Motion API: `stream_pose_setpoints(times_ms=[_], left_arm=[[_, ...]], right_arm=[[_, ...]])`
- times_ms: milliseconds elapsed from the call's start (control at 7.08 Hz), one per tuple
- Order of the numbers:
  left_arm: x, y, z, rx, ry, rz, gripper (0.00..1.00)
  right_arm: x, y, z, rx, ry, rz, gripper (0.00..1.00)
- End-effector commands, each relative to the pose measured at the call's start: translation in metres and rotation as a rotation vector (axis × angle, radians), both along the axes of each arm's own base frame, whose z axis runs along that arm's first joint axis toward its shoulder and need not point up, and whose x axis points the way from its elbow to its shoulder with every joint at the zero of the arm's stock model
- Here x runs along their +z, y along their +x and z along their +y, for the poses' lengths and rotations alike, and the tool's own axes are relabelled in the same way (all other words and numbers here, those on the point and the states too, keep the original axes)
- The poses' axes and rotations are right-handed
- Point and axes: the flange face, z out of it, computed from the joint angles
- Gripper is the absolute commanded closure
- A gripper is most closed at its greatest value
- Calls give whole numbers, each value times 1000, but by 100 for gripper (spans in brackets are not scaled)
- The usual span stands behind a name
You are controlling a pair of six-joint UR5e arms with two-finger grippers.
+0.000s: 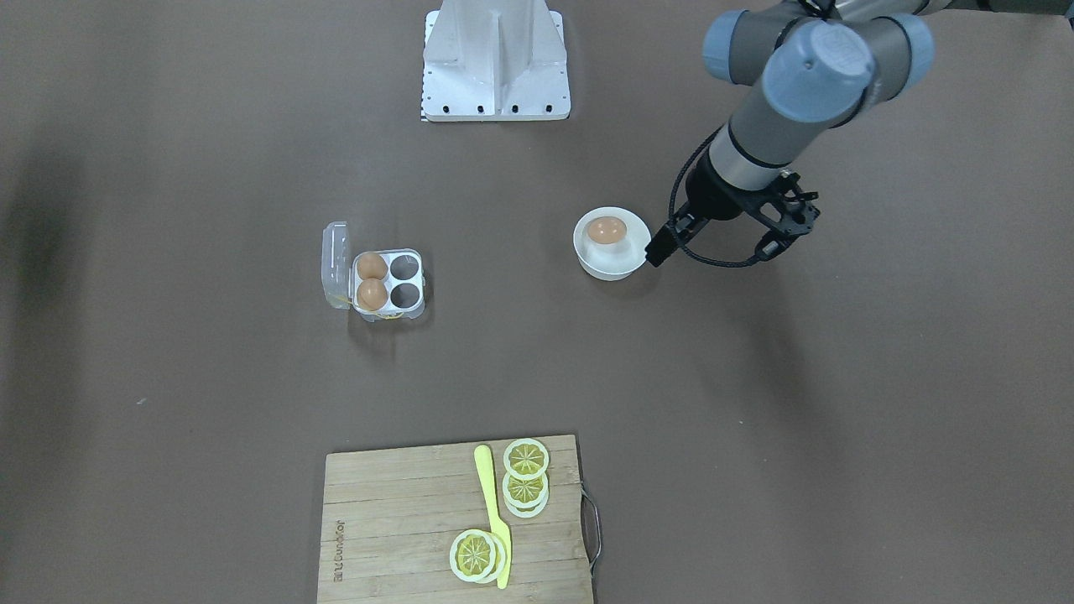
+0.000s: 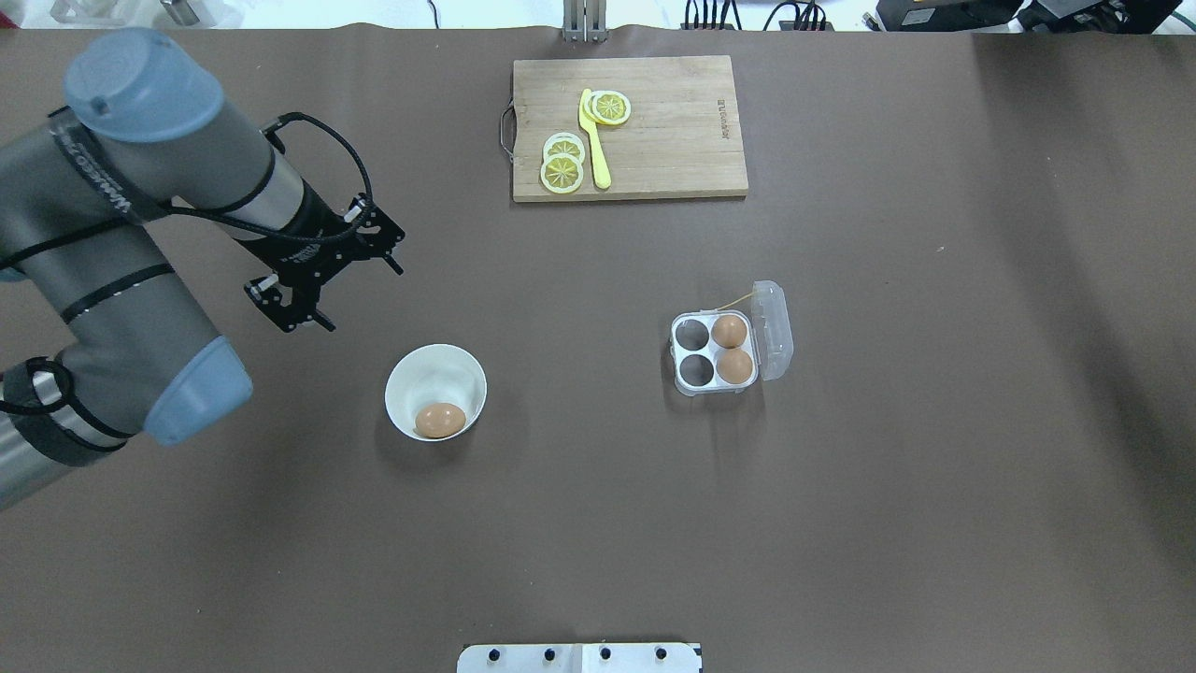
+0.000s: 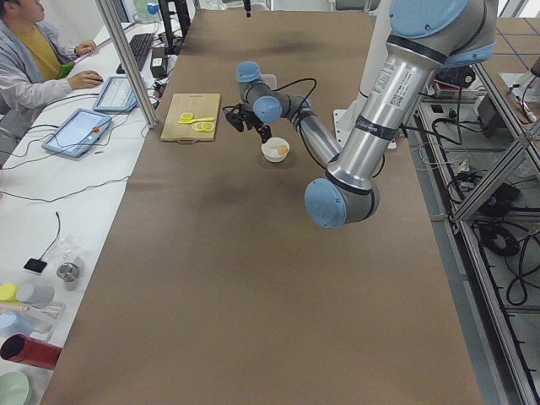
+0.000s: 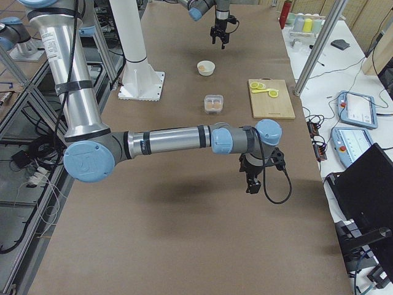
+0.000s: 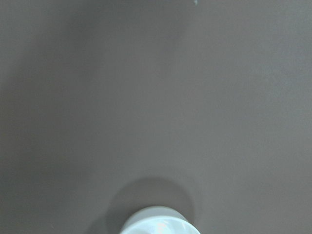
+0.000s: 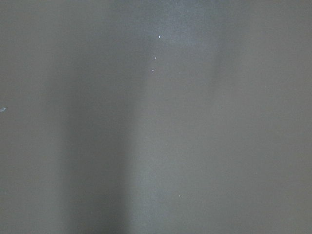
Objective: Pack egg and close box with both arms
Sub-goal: 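Move the left gripper over the white bowl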
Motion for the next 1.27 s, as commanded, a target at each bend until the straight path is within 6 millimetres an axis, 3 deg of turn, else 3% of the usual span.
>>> stream_pose_setpoints(times_ms=[0,424,706,988,1129], left_arm=[[-8,19,6,-77,-62,-46,8],[-6,9,7,-78,-47,-44,17],[-4,7,6,42,114,-46,19],[2,12,8,-17,14,-61,19],[1,18,5,-106,-70,-73,24]], right_arm=[[-2,0,0,0,3,0,0],[-1,-1,-2,-1,2,1,0],[-4,-1,-2,0,5,-1,0],[-2,-1,-1,0,2,0,0],[-4,-1,-1,1,4,-1,0]])
